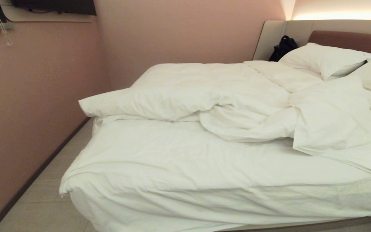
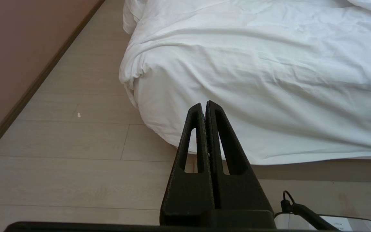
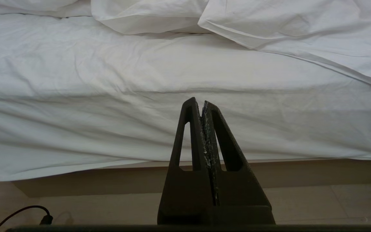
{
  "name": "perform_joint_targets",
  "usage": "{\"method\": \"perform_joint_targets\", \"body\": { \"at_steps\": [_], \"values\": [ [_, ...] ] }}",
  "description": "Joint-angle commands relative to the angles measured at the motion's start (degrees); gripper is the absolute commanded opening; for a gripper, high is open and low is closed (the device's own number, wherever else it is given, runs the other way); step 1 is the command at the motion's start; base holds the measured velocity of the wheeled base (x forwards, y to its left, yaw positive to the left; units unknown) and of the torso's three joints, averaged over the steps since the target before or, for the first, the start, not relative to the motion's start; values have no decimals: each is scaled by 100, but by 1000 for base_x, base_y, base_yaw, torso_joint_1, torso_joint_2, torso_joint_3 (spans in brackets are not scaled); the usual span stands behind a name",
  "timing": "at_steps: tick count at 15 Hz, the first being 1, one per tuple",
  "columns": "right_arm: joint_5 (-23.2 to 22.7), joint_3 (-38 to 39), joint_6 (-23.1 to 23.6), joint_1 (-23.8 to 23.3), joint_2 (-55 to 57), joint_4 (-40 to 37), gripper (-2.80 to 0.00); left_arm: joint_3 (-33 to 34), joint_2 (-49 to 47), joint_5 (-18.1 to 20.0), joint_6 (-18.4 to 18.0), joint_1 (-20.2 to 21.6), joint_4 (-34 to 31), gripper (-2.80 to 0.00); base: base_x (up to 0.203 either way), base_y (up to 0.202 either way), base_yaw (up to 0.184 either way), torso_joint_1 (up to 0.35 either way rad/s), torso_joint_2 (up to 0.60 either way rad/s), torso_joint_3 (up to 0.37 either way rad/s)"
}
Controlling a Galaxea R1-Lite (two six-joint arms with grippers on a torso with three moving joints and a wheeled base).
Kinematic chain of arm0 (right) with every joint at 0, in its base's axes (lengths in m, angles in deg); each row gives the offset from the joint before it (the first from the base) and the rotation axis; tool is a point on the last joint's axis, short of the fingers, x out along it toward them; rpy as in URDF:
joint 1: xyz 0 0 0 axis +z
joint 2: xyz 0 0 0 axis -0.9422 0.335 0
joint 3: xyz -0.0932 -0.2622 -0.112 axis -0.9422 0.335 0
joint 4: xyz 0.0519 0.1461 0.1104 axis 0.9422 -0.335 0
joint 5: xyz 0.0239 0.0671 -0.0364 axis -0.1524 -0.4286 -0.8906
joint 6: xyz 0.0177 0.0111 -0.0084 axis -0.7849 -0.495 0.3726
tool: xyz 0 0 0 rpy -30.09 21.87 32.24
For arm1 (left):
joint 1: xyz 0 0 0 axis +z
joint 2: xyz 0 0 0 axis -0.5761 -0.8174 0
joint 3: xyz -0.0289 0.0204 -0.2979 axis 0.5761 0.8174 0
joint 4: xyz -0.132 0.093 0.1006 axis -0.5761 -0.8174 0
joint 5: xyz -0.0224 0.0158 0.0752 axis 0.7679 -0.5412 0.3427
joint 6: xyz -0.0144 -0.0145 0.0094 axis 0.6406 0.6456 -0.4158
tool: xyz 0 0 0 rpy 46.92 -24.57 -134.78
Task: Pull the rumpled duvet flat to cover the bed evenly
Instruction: Hold the folded corner of the quilt
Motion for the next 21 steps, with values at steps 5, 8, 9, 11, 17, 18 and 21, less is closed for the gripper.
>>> {"method": "perform_joint_targets", "body": {
  "at_steps": [5, 8, 9, 11, 17, 18, 21],
  "values": [
    [0, 0, 0, 2, -2, 1, -280, -10, 0, 4, 36, 2, -4, -280, 0, 0, 0, 0, 0, 0],
    [0, 0, 0, 2, -2, 1, -280, -10, 0, 5, 29, 2, -4, -280, 0, 0, 0, 0, 0, 0],
    [0, 0, 0, 2, -2, 1, -280, -10, 0, 5, 18, 2, -4, -280, 0, 0, 0, 0, 0, 0],
    [0, 0, 0, 2, -2, 1, -280, -10, 0, 5, 18, 2, -4, -280, 0, 0, 0, 0, 0, 0],
    [0, 0, 0, 2, -2, 1, -280, -10, 0, 5, 27, -5, -4, -280, 36, 0, 0, -2, 0, 2],
    [0, 0, 0, 2, -2, 1, -280, -10, 0, 5, 45, 2, -4, -280, 194, 0, -3, 2, 2, -2],
    [0, 0, 0, 2, -2, 1, -280, -10, 0, 5, 45, -7, -4, -280, 193, 0, -1, 3, 2, 0]
  ]
}}
